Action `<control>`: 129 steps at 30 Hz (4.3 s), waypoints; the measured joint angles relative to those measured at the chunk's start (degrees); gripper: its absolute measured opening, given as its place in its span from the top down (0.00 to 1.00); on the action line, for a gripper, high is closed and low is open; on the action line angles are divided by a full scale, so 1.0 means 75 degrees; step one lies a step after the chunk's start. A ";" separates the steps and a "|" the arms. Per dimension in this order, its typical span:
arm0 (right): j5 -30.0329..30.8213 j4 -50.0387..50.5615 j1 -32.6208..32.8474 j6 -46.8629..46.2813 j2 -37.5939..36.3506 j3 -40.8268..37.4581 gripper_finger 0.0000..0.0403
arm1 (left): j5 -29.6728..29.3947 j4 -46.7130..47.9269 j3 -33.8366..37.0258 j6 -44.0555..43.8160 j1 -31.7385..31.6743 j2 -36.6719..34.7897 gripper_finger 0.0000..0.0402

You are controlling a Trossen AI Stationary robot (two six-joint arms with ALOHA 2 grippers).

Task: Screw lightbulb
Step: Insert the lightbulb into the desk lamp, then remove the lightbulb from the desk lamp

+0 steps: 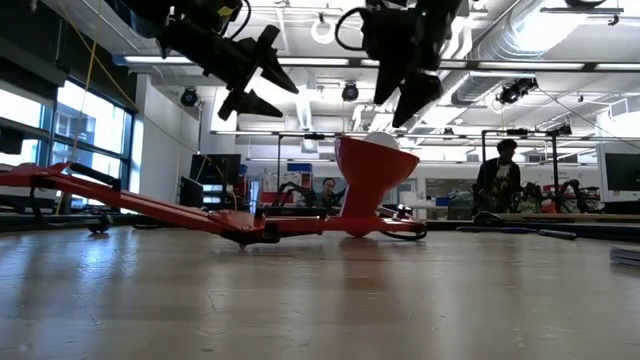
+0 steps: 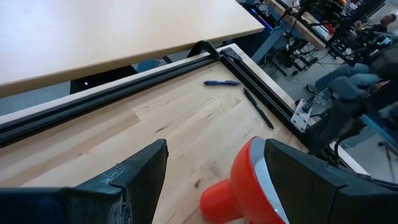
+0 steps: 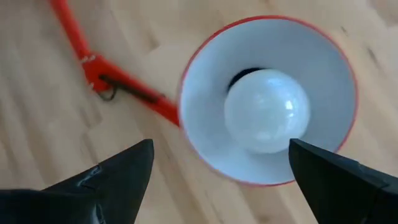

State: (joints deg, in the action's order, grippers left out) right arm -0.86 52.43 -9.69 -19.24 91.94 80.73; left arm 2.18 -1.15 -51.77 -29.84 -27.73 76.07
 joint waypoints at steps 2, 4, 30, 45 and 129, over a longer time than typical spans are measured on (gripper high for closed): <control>0.0494 -0.0134 0.0000 -0.0305 0.0000 -0.0112 0.10 | 0.0021 0.0000 0.0000 0.0005 0.0000 0.0000 0.35; 0.0925 -0.0383 -0.0060 -0.0753 0.0000 -0.0271 0.10 | 0.0031 0.0000 0.0000 0.0005 0.0000 0.0000 0.35; 0.0476 -0.0847 -0.0162 -0.1169 0.0698 -0.0504 0.10 | 0.0250 0.0017 0.0000 -0.0476 0.0000 0.0000 0.35; 0.0788 -0.0727 -0.0105 -0.0659 0.0810 -0.0502 0.43 | 0.0182 0.0015 0.0000 -0.0601 0.0000 0.0000 0.35; -0.1634 0.0357 -0.0533 -0.1946 0.0801 0.1384 0.06 | 0.0305 0.0085 0.0000 -0.0140 0.0000 0.0000 0.35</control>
State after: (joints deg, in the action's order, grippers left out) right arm -13.12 55.11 -13.69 -33.84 97.95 91.11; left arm 4.47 -0.51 -51.77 -30.89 -27.73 76.07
